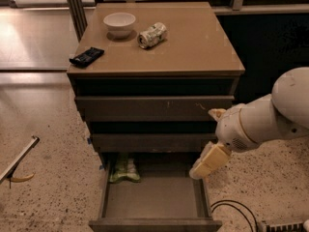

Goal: Pick green rice chip bag from bottom drawer and place on counter

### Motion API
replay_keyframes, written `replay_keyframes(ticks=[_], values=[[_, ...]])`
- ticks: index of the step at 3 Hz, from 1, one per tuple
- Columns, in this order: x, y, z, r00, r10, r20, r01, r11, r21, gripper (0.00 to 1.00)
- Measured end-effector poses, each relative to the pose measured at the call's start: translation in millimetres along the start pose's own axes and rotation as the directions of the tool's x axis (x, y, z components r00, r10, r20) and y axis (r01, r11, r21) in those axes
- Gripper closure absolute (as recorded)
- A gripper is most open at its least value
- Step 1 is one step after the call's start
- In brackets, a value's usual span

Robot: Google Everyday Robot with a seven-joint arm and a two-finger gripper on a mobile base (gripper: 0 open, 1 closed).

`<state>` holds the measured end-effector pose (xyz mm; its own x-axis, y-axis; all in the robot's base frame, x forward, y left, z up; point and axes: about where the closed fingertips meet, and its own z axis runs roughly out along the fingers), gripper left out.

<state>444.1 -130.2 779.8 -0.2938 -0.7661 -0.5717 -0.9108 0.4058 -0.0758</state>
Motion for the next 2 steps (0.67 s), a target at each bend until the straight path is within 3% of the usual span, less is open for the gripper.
replay_keyframes(ticks=[1, 2], values=[[19.3, 15.0, 59.9, 0.996, 0.043, 0.080, -0.039, 0.9983, -0.043, 0.00], [36.9, 28.1, 118.4, 0.979, 0.082, 0.184, -0.073, 0.9959, -0.052, 0.00]])
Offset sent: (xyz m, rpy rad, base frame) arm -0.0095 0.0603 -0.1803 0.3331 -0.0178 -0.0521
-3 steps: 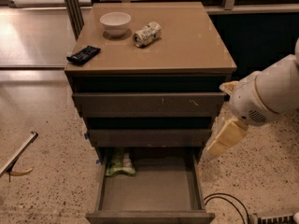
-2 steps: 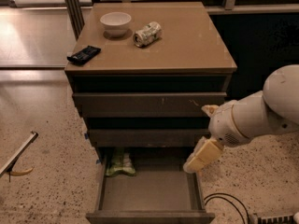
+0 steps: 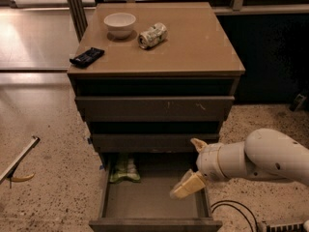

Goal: Pick green rice chip bag from bottom drawer and place on counter

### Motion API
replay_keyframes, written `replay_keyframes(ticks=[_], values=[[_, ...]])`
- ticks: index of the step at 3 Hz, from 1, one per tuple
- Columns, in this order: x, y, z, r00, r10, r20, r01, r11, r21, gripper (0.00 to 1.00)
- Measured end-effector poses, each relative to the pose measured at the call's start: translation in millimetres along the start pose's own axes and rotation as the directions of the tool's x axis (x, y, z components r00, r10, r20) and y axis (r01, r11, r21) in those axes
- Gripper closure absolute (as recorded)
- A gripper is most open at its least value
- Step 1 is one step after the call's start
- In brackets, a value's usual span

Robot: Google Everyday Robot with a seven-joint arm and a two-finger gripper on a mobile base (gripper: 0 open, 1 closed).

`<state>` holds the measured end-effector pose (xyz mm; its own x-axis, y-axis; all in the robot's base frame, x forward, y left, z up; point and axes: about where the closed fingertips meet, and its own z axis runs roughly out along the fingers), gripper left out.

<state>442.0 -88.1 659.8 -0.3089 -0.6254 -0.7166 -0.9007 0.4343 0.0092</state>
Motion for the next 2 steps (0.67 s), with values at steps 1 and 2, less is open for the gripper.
replay_keyframes(ticks=[1, 2], values=[[0.0, 0.0, 0.0, 1.000, 0.000, 0.000, 0.000, 1.0000, 0.000, 0.00], [1.1, -1.1, -0.5, 1.000, 0.009, -0.003, -0.008, 0.9998, 0.016, 0.00]])
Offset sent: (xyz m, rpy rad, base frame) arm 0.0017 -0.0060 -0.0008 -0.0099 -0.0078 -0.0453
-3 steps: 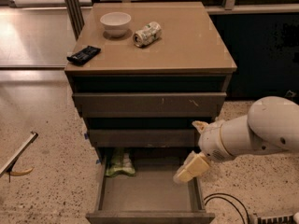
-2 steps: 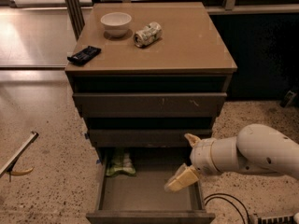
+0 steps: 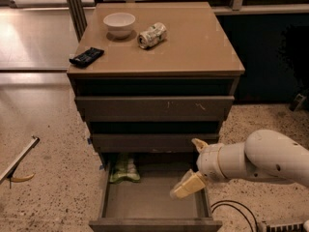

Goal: Pick green rice chip bag from bottom drawer and place on counter

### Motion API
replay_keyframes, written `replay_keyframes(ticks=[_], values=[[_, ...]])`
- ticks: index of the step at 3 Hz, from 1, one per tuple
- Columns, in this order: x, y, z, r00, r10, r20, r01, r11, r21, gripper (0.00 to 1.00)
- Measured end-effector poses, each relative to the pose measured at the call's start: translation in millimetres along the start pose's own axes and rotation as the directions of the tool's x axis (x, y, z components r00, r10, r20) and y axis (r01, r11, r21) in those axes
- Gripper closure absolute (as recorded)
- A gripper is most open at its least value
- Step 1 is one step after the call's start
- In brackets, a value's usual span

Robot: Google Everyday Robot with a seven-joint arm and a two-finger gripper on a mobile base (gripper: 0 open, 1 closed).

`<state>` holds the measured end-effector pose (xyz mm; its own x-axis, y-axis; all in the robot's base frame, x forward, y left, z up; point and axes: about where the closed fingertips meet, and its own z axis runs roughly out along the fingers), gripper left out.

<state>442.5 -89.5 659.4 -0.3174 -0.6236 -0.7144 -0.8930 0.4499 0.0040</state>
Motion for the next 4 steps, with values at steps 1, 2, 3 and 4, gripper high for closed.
replay_keyframes(ticks=[1, 2, 3, 4], values=[[14.3, 0.0, 32.5, 0.999, 0.025, -0.020, -0.025, 0.9997, 0.001, 0.00], [29.4, -3.3, 84.1, 0.998, 0.060, -0.001, -0.060, 0.9981, -0.014, 0.00], [46.7, -1.6, 153.4, 0.993, 0.109, 0.043, -0.107, 0.9933, -0.043, 0.00], [66.3, -2.9, 221.3, 0.985, 0.157, 0.066, -0.153, 0.9861, -0.065, 0.00]])
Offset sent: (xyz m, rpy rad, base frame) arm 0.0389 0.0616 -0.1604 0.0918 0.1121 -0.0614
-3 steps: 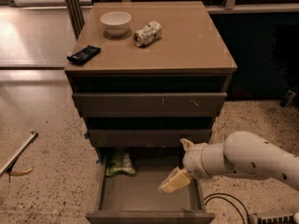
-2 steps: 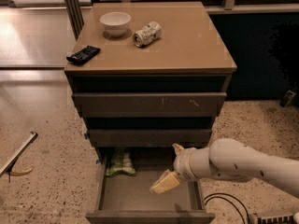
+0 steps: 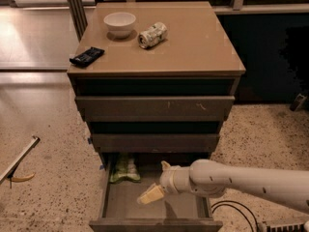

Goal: Pick green rice chip bag from bottom drawer and place on counter

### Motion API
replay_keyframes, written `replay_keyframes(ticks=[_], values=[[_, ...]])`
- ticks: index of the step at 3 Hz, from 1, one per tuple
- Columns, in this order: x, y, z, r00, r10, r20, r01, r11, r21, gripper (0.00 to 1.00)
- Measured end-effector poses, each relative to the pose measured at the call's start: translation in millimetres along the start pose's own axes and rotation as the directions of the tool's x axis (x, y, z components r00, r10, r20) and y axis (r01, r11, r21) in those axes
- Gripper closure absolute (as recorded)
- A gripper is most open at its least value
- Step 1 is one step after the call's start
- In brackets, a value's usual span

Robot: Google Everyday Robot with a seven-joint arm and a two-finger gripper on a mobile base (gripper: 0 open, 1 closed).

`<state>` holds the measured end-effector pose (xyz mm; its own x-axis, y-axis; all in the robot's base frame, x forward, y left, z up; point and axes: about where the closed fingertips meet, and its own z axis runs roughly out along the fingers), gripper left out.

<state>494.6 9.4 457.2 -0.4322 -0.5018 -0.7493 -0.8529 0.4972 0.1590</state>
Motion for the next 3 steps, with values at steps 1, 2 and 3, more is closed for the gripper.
replay_keyframes(ticks=[1, 2, 3], values=[[16.7, -3.6, 59.1, 0.999, 0.027, 0.042, -0.027, 0.9996, -0.009, 0.00], [32.0, 3.1, 71.3, 0.997, 0.060, 0.038, -0.059, 0.9979, -0.028, 0.00], [31.9, 3.1, 71.3, 0.997, 0.060, 0.038, -0.059, 0.9979, -0.028, 0.00]])
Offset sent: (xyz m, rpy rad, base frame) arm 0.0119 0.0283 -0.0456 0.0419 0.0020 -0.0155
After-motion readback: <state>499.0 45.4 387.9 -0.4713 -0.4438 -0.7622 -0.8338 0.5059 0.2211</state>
